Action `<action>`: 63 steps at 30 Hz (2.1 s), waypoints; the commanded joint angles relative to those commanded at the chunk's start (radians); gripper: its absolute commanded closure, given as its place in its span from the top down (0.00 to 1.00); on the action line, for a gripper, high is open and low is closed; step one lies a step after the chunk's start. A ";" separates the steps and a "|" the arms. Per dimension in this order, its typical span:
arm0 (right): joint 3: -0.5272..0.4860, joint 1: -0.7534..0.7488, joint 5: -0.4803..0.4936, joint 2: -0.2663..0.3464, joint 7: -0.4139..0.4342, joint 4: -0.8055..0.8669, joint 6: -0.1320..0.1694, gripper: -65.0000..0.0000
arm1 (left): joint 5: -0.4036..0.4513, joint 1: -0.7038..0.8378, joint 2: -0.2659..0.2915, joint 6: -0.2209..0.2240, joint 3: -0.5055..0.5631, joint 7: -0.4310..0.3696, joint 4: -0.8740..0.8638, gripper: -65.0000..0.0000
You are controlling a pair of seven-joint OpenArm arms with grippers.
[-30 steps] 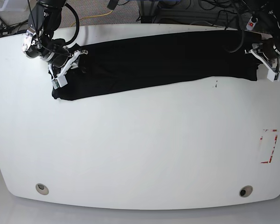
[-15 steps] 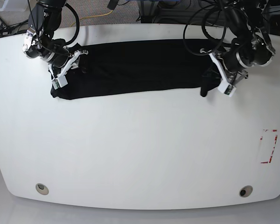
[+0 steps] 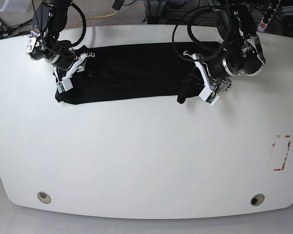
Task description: Fold the T-shirt properly
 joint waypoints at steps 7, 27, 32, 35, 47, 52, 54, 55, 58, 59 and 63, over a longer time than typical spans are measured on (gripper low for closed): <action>0.000 0.000 0.000 0.000 0.000 0.000 0.000 0.34 | 0.078 -0.020 0.000 0.000 0.153 -0.013 -0.002 0.07; 0.000 0.000 0.008 0.000 0.000 0.002 0.000 0.34 | 0.164 -0.104 0.040 0.000 0.396 -0.039 -0.005 0.48; 0.000 0.002 0.009 0.000 0.000 0.005 0.000 0.34 | 0.164 -0.129 0.040 0.000 0.425 -0.039 0.003 0.49; 0.002 0.002 0.011 0.000 0.000 0.037 0.000 0.34 | 0.164 -0.137 0.011 0.000 0.422 -0.039 0.009 0.48; 0.203 0.051 0.011 -0.060 -0.126 0.270 0.000 0.60 | 0.161 0.023 -0.298 0.000 0.250 -0.156 0.031 0.47; 0.304 0.112 0.011 -0.054 -0.184 0.264 0.000 0.72 | 0.161 0.107 -0.368 0.000 0.235 -0.275 0.028 0.26; 0.351 0.137 0.011 -0.035 -0.207 0.230 0.000 0.74 | 0.166 0.143 -0.371 0.000 0.235 -0.317 0.026 0.16; 0.367 0.149 0.011 -0.023 -0.213 0.209 0.000 0.74 | 0.166 0.153 -0.371 0.000 0.233 -0.331 0.021 0.13; 0.390 0.189 0.011 0.002 -0.221 0.120 0.000 0.74 | 0.166 0.172 -0.368 0.000 0.206 -0.343 -0.012 0.09; 0.397 0.199 0.011 0.012 -0.221 0.091 0.000 0.74 | 0.166 0.173 -0.365 0.000 0.192 -0.343 -0.025 0.08; 0.411 0.235 0.011 0.049 -0.218 -0.032 0.000 0.74 | 0.164 0.170 -0.339 0.000 0.140 -0.346 -0.092 0.08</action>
